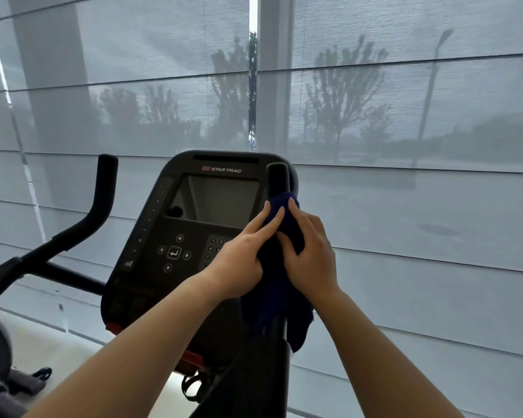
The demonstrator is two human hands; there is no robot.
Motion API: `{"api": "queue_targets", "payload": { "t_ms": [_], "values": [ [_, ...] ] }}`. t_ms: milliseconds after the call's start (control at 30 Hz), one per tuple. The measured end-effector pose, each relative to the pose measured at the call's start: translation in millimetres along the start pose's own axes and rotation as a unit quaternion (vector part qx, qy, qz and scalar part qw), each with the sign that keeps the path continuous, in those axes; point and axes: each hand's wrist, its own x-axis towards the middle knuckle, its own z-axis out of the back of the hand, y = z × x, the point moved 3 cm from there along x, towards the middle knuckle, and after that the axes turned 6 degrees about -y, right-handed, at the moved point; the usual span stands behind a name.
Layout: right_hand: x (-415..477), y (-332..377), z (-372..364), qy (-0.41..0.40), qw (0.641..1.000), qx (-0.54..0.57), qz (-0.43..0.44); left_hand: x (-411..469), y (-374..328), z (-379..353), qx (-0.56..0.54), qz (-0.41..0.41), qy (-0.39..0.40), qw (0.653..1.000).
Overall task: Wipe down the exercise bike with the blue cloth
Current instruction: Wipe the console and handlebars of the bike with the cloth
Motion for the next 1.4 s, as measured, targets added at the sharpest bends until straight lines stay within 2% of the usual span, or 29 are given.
{"api": "queue_targets", "payload": {
  "t_ms": [233, 367, 500, 567, 633, 700, 833, 1067, 1233, 1400],
  "values": [
    [-42.1, 22.5, 22.6, 0.096, 0.987, -0.09, -0.089, -46.3, -11.1, 4.9, 0.024, 0.025, 0.061, 0.997],
    [-68.8, 59.0, 42.9, 0.139, 0.98, -0.119, -0.08, -81.1, -25.9, 26.7, -0.005, 0.006, 0.09, 0.996],
    [-81.1, 99.9, 60.9, 0.096, 0.988, -0.105, -0.065, -107.0, -43.8, 57.7, -0.027, -0.047, 0.061, 0.997],
    [-89.0, 110.1, 57.2, 0.096, 0.983, -0.137, -0.078, -115.7, -46.5, 62.6, 0.006, -0.053, 0.06, 0.997],
    [-106.2, 112.2, 41.0, 0.155, 0.964, -0.185, -0.112, -128.1, -43.7, 54.1, 0.073, -0.038, 0.104, 0.991],
    [-123.6, 112.0, 30.1, 0.181, 0.954, -0.198, -0.138, -144.6, -38.5, 38.0, 0.085, -0.006, 0.157, 0.984],
    [-130.1, 119.3, 39.8, 0.155, 0.953, -0.224, -0.132, -159.0, -40.3, 33.3, 0.073, 0.007, 0.152, 0.986],
    [-142.0, 123.8, 43.9, 0.058, 0.975, -0.172, -0.131, -155.0, -50.1, 17.0, 0.113, -0.009, 0.167, 0.979],
    [-120.2, 107.6, 32.8, 0.007, 0.976, -0.159, -0.152, -133.0, -40.4, 3.8, 0.072, 0.017, 0.143, 0.987],
    [-86.2, 94.3, 18.5, -0.016, 0.98, -0.157, -0.118, -101.6, -29.0, -6.8, 0.072, 0.028, 0.172, 0.982]
  ]
}}
